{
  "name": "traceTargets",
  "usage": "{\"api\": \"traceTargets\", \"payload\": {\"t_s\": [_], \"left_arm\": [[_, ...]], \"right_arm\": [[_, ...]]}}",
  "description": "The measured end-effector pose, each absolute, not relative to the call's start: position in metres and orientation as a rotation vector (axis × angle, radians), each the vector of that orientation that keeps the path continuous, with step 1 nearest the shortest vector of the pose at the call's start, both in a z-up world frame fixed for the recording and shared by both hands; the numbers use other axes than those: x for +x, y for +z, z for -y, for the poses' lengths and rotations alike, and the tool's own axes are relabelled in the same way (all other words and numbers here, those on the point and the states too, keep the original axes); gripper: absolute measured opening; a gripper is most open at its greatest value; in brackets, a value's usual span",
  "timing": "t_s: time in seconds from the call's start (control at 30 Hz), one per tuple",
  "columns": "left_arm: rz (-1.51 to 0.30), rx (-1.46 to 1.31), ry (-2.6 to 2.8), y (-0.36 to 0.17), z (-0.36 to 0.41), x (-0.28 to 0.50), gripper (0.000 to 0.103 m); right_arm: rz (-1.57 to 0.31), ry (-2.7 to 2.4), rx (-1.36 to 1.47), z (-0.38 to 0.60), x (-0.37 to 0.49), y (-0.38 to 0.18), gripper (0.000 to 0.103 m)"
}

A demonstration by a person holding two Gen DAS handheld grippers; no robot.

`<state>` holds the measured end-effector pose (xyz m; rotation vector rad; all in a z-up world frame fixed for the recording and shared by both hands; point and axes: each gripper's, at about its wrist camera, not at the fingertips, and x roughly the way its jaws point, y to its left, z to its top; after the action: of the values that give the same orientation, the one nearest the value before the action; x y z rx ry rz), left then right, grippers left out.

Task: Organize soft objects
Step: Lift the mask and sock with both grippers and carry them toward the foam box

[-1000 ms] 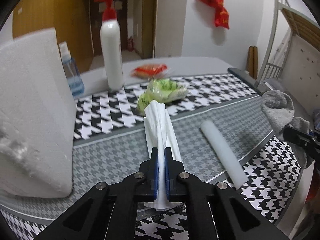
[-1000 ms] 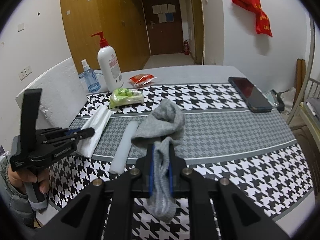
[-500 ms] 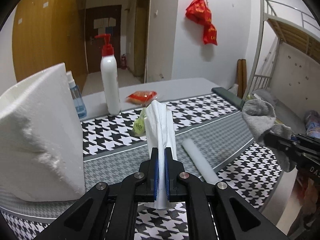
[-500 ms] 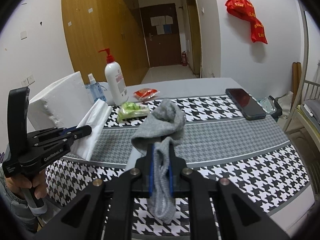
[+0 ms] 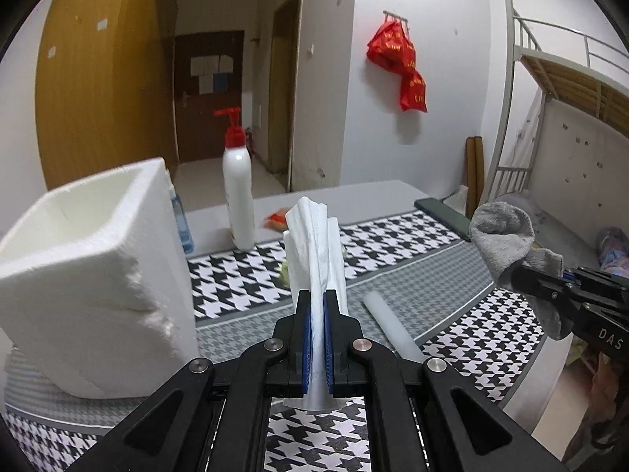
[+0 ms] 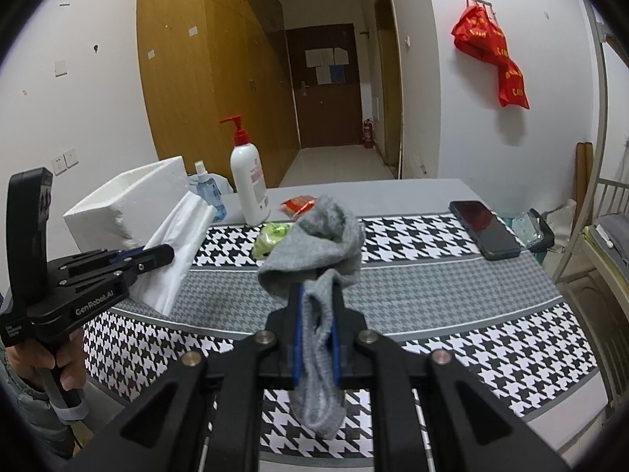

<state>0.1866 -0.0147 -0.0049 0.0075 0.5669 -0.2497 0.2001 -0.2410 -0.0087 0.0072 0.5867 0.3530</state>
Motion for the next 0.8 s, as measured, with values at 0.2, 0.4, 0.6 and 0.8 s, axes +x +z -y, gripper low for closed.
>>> {"api": "traceTargets", "payload": {"t_s": [0.2,0.4,0.6,0.8], "left_arm": [[-0.527,-0.003,-0.236,0.007,0.005,0.177,0.006],[-0.510,0.005,-0.235,0.014,0.003,0.171,0.006],[-0.483,0.014,-0.225,0.022,-0.002,0.165,0.006],[-0.454,0.018,-0.192,0.032,-0.012,0.159,0.006]], "right_arm": [[-0.559,0.365,-0.007,0.236,0.193,0.000,0.015],[-0.544,0.368,-0.005,0.236,0.191,0.005,0.015],[-0.524,0.384,-0.011,0.230,0.188,0.012,0.015],[-0.488,0.413,-0.022,0.222,0.187,0.021,0.015]]}}
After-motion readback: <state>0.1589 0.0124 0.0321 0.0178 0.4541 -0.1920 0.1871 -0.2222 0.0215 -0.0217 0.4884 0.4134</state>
